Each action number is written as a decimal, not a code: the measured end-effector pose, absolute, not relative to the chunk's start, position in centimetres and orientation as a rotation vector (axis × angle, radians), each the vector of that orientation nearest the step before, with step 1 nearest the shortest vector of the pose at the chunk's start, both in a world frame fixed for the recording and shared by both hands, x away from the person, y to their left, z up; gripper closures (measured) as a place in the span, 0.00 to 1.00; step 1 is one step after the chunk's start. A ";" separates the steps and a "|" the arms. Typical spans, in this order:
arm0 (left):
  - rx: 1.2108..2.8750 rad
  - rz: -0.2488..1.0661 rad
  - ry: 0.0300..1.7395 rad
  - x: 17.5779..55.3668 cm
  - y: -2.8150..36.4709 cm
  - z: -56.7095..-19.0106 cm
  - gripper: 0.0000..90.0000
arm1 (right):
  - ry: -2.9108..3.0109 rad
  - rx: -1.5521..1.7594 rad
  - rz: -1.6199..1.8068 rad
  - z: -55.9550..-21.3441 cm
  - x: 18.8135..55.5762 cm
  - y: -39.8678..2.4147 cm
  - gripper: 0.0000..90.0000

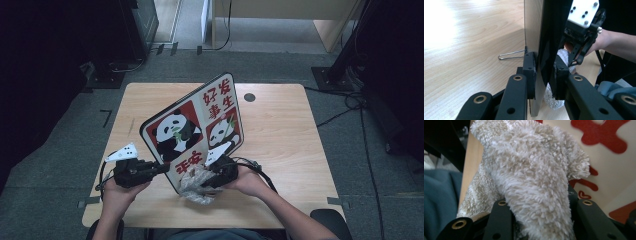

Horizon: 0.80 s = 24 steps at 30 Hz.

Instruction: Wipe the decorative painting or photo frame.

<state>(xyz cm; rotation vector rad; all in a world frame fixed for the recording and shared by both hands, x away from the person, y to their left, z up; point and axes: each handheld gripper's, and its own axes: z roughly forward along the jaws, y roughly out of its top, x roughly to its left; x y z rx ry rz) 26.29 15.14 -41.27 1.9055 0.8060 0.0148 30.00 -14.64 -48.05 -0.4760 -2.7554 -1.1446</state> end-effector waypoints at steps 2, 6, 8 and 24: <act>1.905 0.016 0.806 26.3 15.1 -41.3 0.86 | -2.752 -0.479 -1.124 -48.2 30.0 -14.6 0.71; 1.902 0.016 0.804 26.3 15.1 -41.3 0.85 | -2.735 -0.481 -1.117 -48.0 30.1 -14.7 0.71; 1.898 0.008 0.804 26.3 15.2 -41.3 0.83 | -2.722 -0.481 -1.118 -47.8 30.3 -14.8 0.71; 1.891 0.013 0.823 25.6 16.1 -41.2 0.81 | -2.671 -0.513 -1.180 -44.2 30.6 -15.2 0.72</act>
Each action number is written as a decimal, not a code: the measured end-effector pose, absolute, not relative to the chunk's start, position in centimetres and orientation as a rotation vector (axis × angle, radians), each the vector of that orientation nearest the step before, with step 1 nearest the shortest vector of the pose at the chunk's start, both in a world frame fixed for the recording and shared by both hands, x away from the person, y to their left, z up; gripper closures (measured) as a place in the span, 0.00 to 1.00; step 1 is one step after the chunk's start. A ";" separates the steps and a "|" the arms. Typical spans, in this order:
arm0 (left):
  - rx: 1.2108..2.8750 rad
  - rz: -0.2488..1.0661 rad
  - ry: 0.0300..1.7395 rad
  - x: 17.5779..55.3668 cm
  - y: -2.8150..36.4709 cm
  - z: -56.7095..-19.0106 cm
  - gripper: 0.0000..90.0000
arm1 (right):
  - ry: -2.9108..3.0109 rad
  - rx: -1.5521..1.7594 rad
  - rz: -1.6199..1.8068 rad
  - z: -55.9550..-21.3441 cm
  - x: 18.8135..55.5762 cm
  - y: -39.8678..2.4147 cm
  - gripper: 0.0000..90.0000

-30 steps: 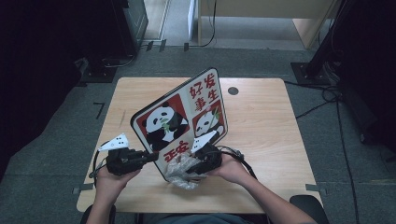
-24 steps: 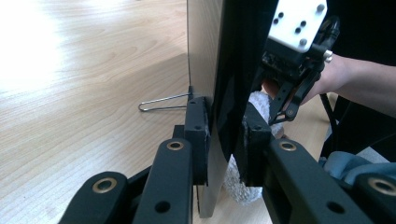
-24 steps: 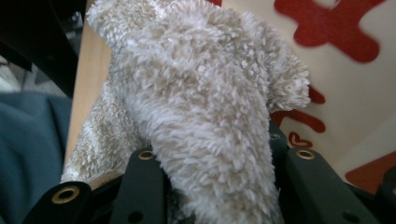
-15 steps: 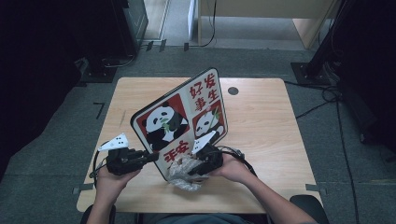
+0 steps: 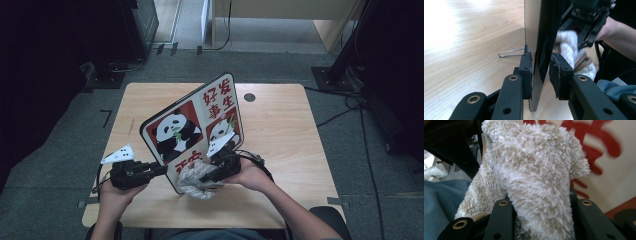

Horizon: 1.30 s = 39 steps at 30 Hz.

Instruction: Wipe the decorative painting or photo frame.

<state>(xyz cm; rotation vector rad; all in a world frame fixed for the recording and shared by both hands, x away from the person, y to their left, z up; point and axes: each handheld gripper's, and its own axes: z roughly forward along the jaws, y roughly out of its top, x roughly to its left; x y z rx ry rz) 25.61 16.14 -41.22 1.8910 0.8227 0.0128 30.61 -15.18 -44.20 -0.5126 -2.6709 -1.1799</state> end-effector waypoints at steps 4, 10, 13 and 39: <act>1.890 0.010 0.823 25.3 16.7 -41.1 0.81 | -2.652 -0.529 -1.240 -42.4 30.8 -15.4 0.72; 1.889 0.020 0.823 24.8 17.6 -41.0 0.82 | -2.632 -0.569 -1.298 -40.2 31.1 -15.8 0.72; 1.881 0.026 0.828 24.9 17.9 -41.0 0.84 | -2.634 -0.582 -1.313 -39.0 31.3 -15.9 0.72; 1.870 0.020 0.829 27.7 17.2 -41.3 0.91 | -2.705 -0.477 -1.521 -29.2 31.8 -12.3 0.72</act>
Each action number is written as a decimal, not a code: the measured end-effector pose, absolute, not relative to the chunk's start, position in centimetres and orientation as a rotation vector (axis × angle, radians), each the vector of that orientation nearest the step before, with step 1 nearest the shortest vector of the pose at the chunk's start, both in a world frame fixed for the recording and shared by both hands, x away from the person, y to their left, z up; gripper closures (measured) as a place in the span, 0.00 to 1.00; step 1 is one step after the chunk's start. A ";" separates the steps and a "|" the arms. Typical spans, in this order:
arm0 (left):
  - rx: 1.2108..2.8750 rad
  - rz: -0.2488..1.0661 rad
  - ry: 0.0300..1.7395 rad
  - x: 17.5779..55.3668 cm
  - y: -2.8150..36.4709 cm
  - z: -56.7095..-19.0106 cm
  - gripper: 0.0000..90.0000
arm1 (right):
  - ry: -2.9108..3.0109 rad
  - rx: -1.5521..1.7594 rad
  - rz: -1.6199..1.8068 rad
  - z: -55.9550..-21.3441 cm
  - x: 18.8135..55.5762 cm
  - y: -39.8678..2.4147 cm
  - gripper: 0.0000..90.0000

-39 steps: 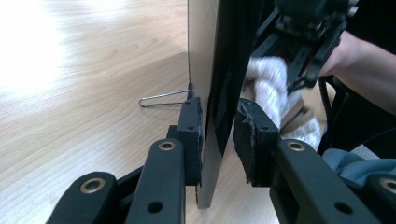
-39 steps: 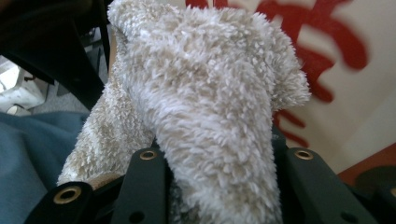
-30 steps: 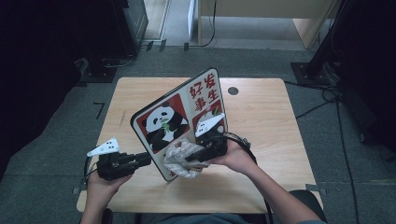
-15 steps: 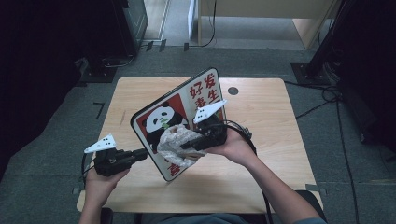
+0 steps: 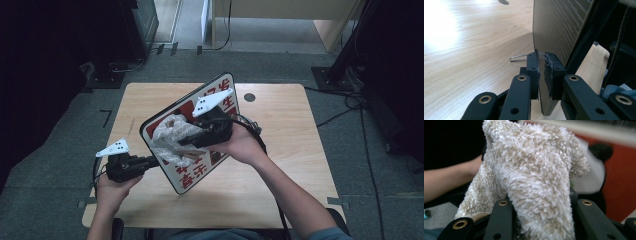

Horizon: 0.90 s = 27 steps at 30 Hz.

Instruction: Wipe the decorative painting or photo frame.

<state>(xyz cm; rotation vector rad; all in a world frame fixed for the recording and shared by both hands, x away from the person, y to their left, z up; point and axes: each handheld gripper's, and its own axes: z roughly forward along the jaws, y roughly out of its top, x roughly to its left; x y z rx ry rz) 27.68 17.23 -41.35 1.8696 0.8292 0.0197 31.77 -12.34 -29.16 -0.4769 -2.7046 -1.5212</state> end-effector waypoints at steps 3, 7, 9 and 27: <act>1.866 0.012 0.828 27.8 17.1 -41.4 0.91 | -2.704 -0.460 -1.572 -27.7 31.8 -11.9 0.72; 1.869 0.003 0.830 27.8 16.9 -41.6 0.91 | -2.693 -0.446 -1.639 -26.6 32.1 -11.3 0.71; 1.869 0.007 0.830 27.8 16.9 -41.6 0.91 | -2.707 -0.452 -1.624 -26.7 32.4 -10.9 0.71; 1.861 -0.006 0.834 27.9 17.0 -41.6 0.90 | -2.759 -0.434 -1.548 -28.8 31.8 -10.1 0.71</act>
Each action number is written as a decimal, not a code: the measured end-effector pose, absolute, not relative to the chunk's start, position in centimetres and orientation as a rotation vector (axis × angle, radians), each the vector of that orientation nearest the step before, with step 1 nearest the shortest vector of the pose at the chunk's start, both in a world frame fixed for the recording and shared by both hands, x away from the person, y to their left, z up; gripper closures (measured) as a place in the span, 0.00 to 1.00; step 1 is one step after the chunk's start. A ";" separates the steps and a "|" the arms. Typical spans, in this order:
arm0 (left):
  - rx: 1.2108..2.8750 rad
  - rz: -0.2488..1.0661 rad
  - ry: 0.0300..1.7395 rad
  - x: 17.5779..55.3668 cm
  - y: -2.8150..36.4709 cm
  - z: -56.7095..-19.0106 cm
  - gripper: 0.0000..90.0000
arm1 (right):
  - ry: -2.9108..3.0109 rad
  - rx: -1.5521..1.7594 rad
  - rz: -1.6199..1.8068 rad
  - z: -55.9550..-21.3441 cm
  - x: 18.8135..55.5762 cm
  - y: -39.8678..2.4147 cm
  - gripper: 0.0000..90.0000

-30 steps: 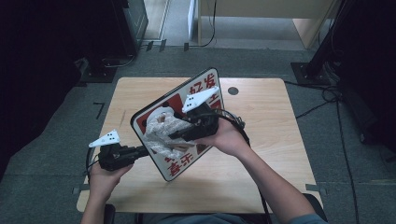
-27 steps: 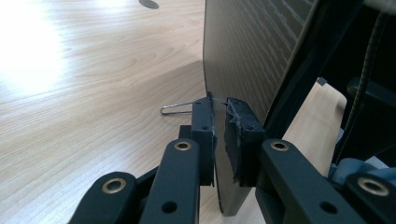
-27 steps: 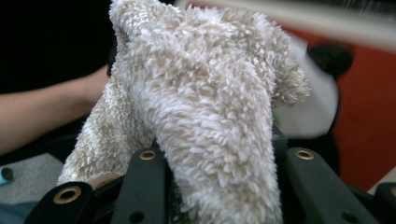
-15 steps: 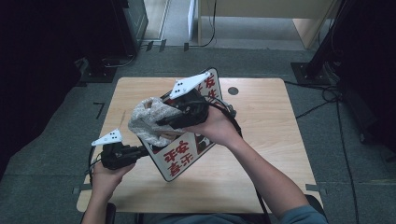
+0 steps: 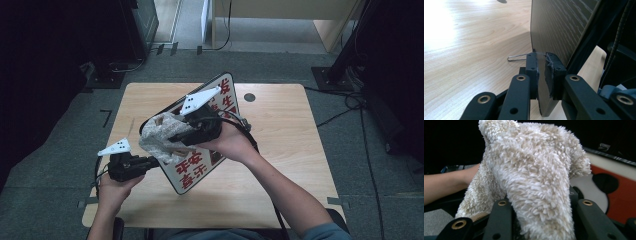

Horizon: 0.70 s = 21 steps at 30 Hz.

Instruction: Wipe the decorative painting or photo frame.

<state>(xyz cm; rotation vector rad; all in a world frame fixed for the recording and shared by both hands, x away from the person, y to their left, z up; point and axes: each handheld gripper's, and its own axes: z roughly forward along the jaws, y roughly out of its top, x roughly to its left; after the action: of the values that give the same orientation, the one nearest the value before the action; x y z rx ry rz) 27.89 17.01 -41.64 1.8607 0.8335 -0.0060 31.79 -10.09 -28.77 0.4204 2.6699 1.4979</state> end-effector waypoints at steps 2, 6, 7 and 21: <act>1.861 -0.009 0.831 27.9 17.0 -41.6 0.90 | 2.675 0.418 1.496 -29.1 31.7 -10.1 0.71; 1.865 -0.016 0.833 27.9 17.0 -41.7 0.89 | 2.690 0.425 1.494 -29.6 31.5 -10.0 0.71; 1.865 -0.016 0.833 27.9 17.0 -41.7 0.89 | 2.693 0.424 1.496 -29.8 31.5 -10.0 0.71; 1.869 -0.019 0.831 27.9 17.1 -41.7 0.89 | 2.738 0.409 1.483 -32.1 30.9 -10.0 0.71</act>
<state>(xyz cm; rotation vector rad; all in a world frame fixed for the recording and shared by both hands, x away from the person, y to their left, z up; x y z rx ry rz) 27.86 17.08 -41.67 1.8691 0.8311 -0.0191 30.94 -10.03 -32.14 0.4088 2.7382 1.4831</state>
